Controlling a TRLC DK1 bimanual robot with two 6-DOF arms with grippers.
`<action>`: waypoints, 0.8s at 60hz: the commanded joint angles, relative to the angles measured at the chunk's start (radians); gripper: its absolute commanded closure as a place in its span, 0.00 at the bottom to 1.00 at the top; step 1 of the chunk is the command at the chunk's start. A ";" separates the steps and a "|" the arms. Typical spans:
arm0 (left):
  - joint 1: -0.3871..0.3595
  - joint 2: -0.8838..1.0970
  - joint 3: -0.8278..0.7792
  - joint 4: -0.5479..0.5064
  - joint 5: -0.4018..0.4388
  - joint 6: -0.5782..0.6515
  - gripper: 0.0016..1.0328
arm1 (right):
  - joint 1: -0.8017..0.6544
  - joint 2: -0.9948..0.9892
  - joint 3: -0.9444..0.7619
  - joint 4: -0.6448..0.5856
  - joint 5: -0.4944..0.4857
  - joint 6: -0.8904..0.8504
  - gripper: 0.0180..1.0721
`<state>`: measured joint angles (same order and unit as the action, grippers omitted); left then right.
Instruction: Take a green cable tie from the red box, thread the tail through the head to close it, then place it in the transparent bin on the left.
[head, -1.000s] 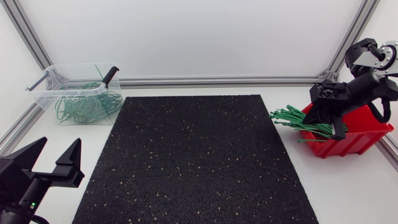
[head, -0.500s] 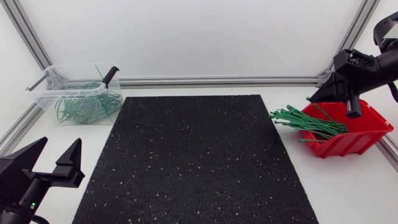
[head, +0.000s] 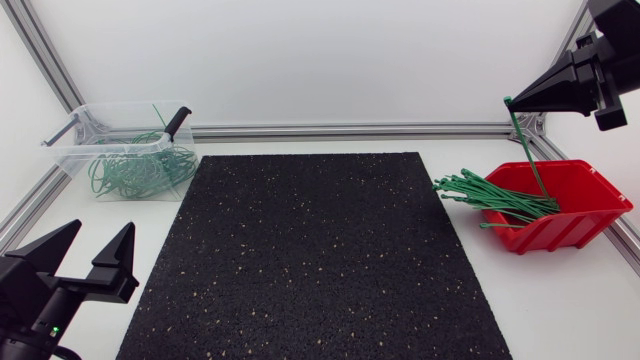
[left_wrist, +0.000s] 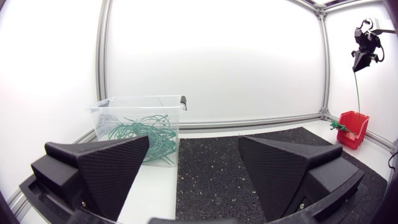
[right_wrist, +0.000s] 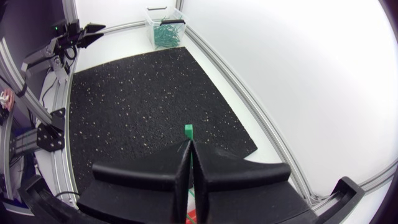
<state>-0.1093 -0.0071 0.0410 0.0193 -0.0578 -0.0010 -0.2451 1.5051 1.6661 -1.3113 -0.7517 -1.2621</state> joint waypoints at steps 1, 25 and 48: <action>-0.020 -0.008 -0.041 0.007 -0.002 -0.013 0.04 | 0.041 0.003 0.032 -0.032 -0.023 0.116 0.94; -0.029 -0.007 0.019 -0.038 -0.004 -0.019 0.04 | 0.233 0.060 -0.011 -0.060 -0.069 0.443 0.94; -0.026 0.091 0.158 -0.122 0.046 -0.106 0.11 | 0.408 0.061 -0.088 -0.023 -0.100 0.599 0.94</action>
<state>-0.1349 0.0387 0.1284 -0.0948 -0.0311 -0.0643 0.1360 1.5528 1.6154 -1.3499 -0.8421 -0.7059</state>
